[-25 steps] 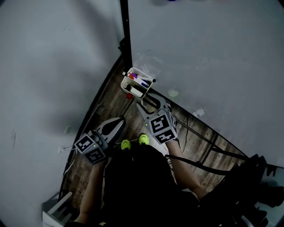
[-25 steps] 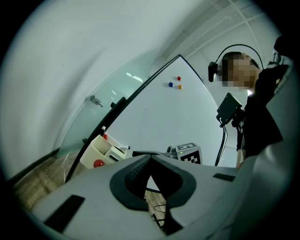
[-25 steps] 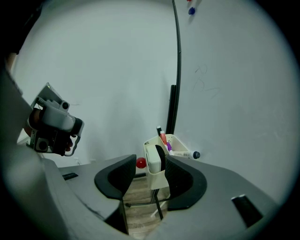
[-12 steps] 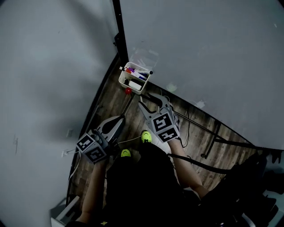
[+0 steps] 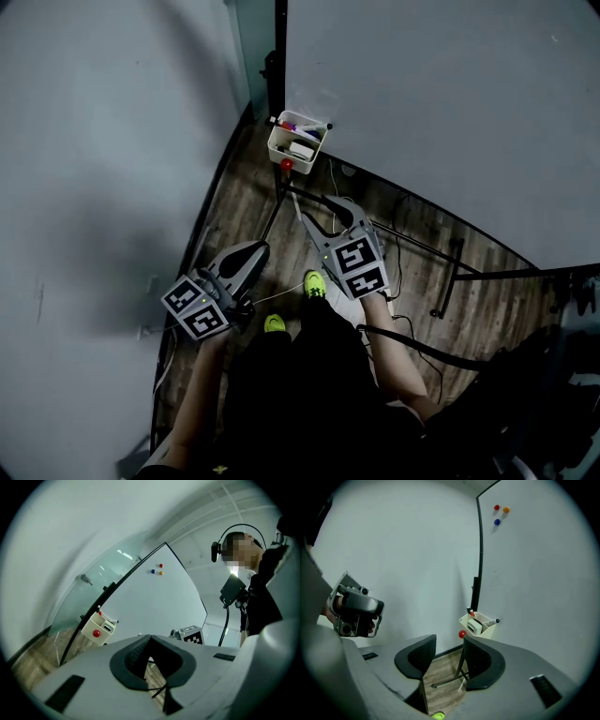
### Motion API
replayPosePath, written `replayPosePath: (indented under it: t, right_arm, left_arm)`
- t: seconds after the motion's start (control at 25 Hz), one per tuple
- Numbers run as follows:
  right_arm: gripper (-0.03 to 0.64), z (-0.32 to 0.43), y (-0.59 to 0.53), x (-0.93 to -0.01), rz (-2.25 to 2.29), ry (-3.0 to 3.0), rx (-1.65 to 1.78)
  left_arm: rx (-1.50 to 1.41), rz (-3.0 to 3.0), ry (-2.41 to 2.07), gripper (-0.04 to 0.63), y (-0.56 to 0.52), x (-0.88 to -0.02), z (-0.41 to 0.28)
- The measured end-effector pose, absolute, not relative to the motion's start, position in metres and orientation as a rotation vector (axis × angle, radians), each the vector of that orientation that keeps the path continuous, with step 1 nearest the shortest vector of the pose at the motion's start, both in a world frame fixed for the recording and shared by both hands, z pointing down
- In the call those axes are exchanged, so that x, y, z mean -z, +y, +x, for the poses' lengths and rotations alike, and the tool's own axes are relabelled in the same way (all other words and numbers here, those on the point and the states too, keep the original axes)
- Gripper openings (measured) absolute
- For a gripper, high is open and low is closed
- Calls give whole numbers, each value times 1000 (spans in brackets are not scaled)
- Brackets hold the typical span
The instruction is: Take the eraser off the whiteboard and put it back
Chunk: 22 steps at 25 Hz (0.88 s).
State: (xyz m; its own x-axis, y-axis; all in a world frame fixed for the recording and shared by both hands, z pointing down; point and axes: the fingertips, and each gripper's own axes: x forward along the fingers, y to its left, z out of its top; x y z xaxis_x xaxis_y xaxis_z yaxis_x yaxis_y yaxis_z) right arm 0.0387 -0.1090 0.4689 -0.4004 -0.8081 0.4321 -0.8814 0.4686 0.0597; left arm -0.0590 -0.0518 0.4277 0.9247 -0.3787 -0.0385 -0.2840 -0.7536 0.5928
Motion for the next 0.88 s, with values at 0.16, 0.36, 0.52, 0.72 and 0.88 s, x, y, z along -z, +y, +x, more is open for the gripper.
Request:
replayPosePath:
  t: [0.16, 0.36, 0.52, 0.72, 0.88]
  right_arm:
    - [170, 19, -87, -462, 1427, -2318, -250]
    - [170, 1, -64, -456, 1450, -2320, -256]
    - [170, -14, -49, -450, 1470, -2315, -238]
    - [170, -33, -30, -449, 1490, -2308, -231]
    - [170, -41, -13, -452, 1504, -2296, -246]
  left_arm:
    - [208, 2486, -465, 23, -33, -422, -78]
    - [211, 2501, -443, 23, -12, -418, -97]
    - [230, 2508, -435, 23, 5, -415, -115]
    - [231, 2511, -400, 23, 20, -417, -129]
    - [239, 2514, -361, 23, 29, -417, -132]
